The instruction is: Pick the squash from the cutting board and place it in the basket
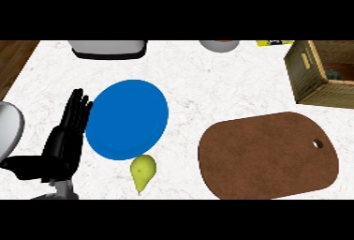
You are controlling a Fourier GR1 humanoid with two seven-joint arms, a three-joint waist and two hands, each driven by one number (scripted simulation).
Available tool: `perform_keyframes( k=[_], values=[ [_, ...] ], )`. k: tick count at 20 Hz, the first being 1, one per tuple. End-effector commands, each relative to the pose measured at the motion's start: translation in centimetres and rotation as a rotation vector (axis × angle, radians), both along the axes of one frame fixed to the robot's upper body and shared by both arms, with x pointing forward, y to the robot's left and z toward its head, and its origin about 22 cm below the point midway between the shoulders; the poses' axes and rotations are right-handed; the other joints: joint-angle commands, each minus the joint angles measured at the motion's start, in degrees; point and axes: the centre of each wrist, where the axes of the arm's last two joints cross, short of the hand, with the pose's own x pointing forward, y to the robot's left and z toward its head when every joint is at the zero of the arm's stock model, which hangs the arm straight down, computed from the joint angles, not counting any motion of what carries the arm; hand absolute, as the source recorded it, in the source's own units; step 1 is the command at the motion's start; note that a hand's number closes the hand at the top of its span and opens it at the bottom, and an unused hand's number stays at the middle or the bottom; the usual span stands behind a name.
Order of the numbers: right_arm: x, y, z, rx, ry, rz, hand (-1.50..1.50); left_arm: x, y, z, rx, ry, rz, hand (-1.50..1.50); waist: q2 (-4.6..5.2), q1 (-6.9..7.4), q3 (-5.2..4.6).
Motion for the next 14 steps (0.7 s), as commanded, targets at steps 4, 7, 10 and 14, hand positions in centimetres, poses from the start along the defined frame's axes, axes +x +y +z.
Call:
perform_keyframes(
  k=[4,7,10,14],
  values=[
    [-4.4,-4.3,3.3,0.146,-0.119,-0.080,-1.50,1.5,0.5,-1.1,-0.001,-0.006,-0.003,0.00,0.08,-0.76,0.00],
    [-7.4,-6.4,3.9,0.164,-0.129,-0.071,-1.50,0.7,0.4,-0.2,0.007,0.005,0.006,0.00,-0.02,-0.36,0.05],
    [-9.1,-7.6,4.1,0.141,-0.126,-0.030,-1.50,-0.2,0.7,-0.6,-0.009,-0.012,0.006,0.00,0.18,0.30,0.10],
    [-11.4,-8.9,7.2,0.223,-0.161,0.029,-1.50,-0.2,0.8,-0.6,-0.002,-0.010,-0.007,0.00,0.14,0.34,0.09]
  ],
)
